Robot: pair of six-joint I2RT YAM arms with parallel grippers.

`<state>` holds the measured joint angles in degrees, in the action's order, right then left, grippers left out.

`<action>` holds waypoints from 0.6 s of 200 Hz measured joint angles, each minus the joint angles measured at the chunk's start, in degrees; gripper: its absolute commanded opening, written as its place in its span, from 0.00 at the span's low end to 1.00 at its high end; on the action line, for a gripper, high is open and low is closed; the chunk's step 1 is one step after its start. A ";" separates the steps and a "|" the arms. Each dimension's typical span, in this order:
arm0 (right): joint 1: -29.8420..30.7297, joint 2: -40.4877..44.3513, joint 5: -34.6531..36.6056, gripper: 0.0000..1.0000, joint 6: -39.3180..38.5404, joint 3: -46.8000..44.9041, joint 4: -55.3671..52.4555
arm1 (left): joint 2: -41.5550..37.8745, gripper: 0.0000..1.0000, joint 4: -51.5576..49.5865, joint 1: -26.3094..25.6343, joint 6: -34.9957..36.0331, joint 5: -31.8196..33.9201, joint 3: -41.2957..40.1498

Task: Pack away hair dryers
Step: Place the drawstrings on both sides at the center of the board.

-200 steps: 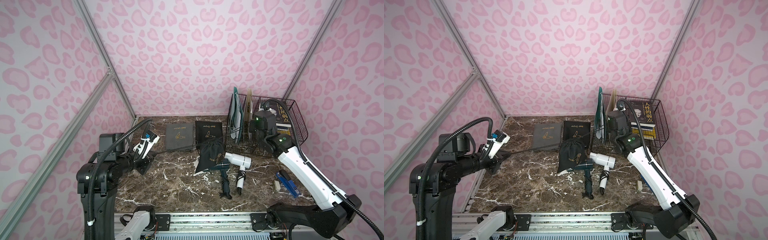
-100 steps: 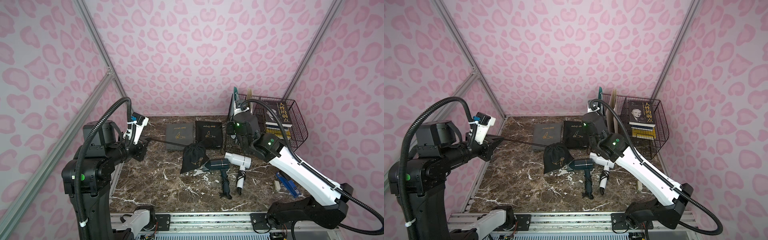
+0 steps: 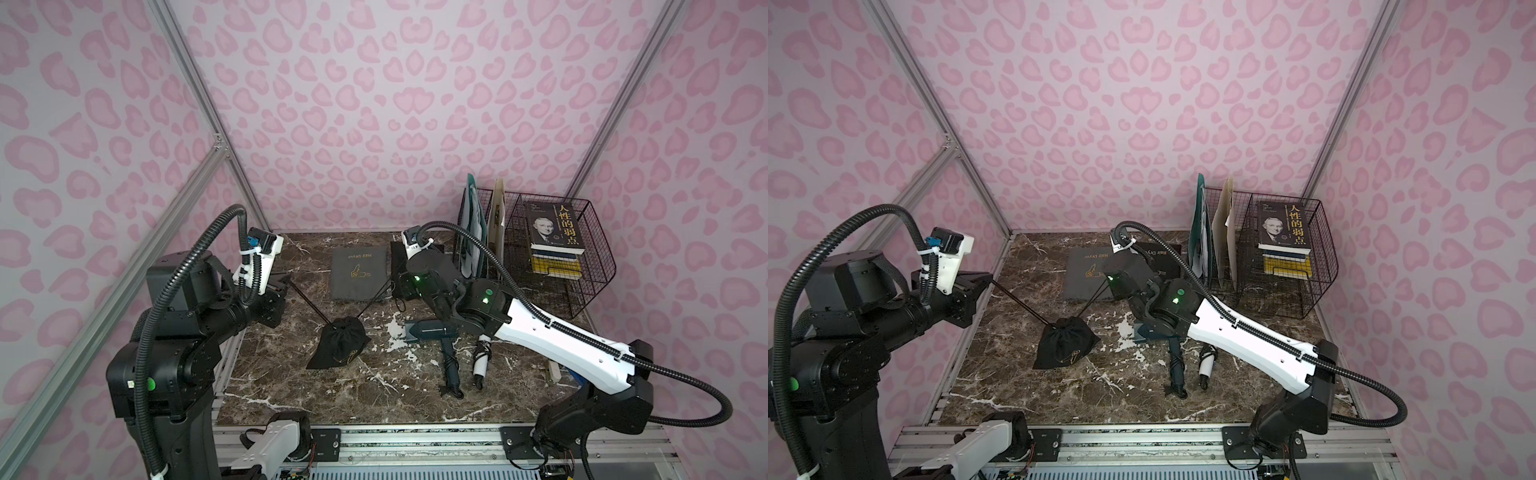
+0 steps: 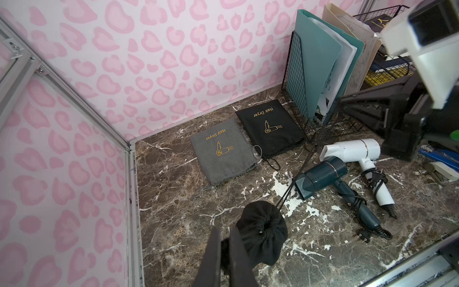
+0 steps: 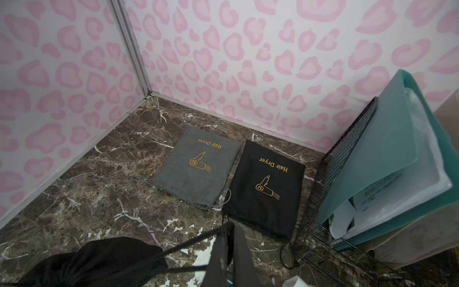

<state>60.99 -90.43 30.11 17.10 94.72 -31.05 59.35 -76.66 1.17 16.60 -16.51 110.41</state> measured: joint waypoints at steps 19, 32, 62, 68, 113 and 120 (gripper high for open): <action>0.85 -1.38 -1.09 0.00 0.37 0.00 0.81 | -0.11 0.02 0.17 0.00 0.07 1.11 -1.44; 1.27 -2.29 -1.79 0.00 0.55 -0.35 2.05 | -0.87 0.02 0.74 0.00 0.24 1.86 -3.63; 1.53 -3.96 -4.66 0.00 2.23 -4.68 6.08 | -3.58 0.02 3.13 0.00 0.66 3.30 -11.34; 1.53 -4.35 -5.29 0.00 2.64 -5.90 7.04 | -3.89 0.02 3.65 0.00 0.68 3.54 -12.83; 1.73 -9.46 -12.22 0.00 7.58 -10.25 12.04 | -4.26 0.02 7.63 0.00 1.05 4.83 -22.64; 1.99 -10.36 -13.42 0.00 8.04 -10.93 12.96 | -4.48 0.02 8.31 0.00 1.05 4.70 -24.00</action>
<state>62.98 -100.79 16.69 25.15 83.79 -18.09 54.87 -68.36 1.17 17.65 -11.81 86.41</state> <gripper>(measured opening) 0.049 0.089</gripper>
